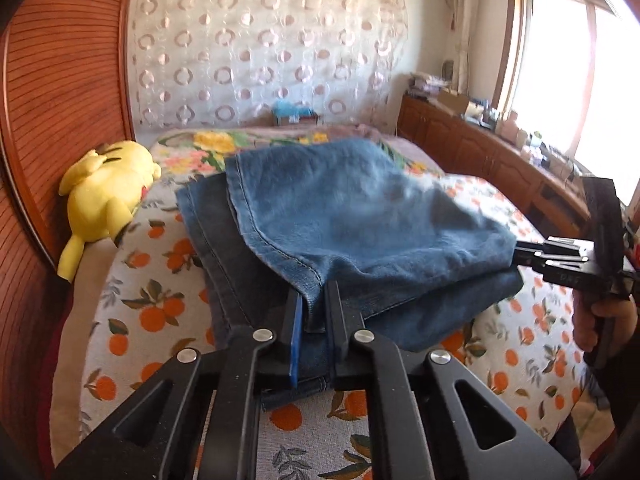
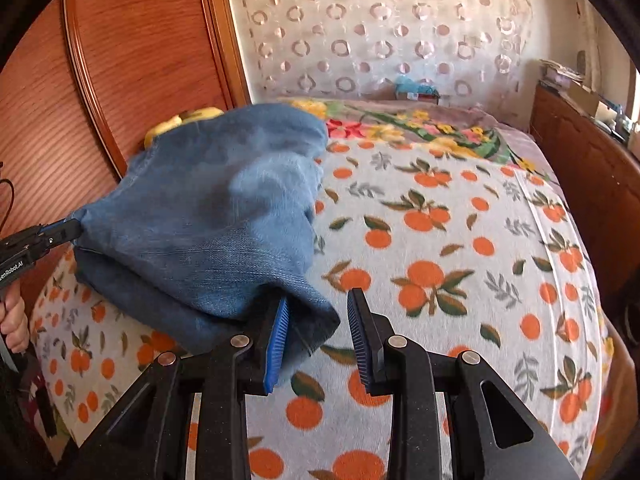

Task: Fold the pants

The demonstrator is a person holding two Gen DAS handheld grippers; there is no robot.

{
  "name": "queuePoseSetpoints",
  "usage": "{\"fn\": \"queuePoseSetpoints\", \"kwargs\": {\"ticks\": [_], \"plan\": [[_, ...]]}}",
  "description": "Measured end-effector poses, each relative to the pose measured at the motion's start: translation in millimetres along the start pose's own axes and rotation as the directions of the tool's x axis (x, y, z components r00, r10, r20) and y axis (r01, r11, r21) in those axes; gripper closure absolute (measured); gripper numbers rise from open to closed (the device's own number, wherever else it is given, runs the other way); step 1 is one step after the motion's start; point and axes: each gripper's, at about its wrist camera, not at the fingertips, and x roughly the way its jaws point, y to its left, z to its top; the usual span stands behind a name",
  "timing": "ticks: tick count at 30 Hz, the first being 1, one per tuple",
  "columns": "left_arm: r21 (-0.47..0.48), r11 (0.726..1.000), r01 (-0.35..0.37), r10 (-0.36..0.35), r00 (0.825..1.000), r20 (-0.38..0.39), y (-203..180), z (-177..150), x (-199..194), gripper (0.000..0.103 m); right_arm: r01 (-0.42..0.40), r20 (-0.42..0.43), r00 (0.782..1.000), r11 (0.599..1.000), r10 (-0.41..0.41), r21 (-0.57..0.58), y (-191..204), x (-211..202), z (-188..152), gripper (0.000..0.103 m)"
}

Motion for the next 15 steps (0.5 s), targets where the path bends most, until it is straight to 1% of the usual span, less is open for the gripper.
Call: {"fn": "queuePoseSetpoints", "kwargs": {"ticks": [1, 3, 7, 12, 15], "plan": [[-0.005, 1.000, 0.001, -0.001, 1.000, 0.008, 0.7, 1.2, -3.4, 0.093, -0.010, 0.015, 1.000, 1.000, 0.010, -0.005, 0.3, -2.4, -0.7, 0.077], [-0.021, 1.000, 0.005, -0.005, 1.000, 0.018, 3.9, 1.8, -10.9, 0.093, -0.046, 0.033, 0.998, 0.999, 0.046, -0.013, 0.5, -8.1, -2.3, 0.102], [-0.038, 0.999, 0.019, -0.018, 1.000, 0.019, 7.2, -5.9, -19.2, 0.093, -0.100, 0.044, 0.994, 0.995, 0.099, 0.016, -6.8, -24.1, -13.9, 0.102], [-0.054, 0.998, 0.012, -0.012, 1.000, 0.013, 11.0, -19.2, -24.1, 0.093, -0.135, 0.102, 0.986, 0.990, 0.132, 0.029, 2.5, -65.3, -36.0, 0.103], [-0.070, 0.998, 0.001, -0.001, 1.000, -0.013, 16.9, -28.5, -20.6, 0.093, -0.164, 0.085, 0.983, 0.986, 0.160, 0.042, 10.4, -73.5, -51.7, 0.103]]}}
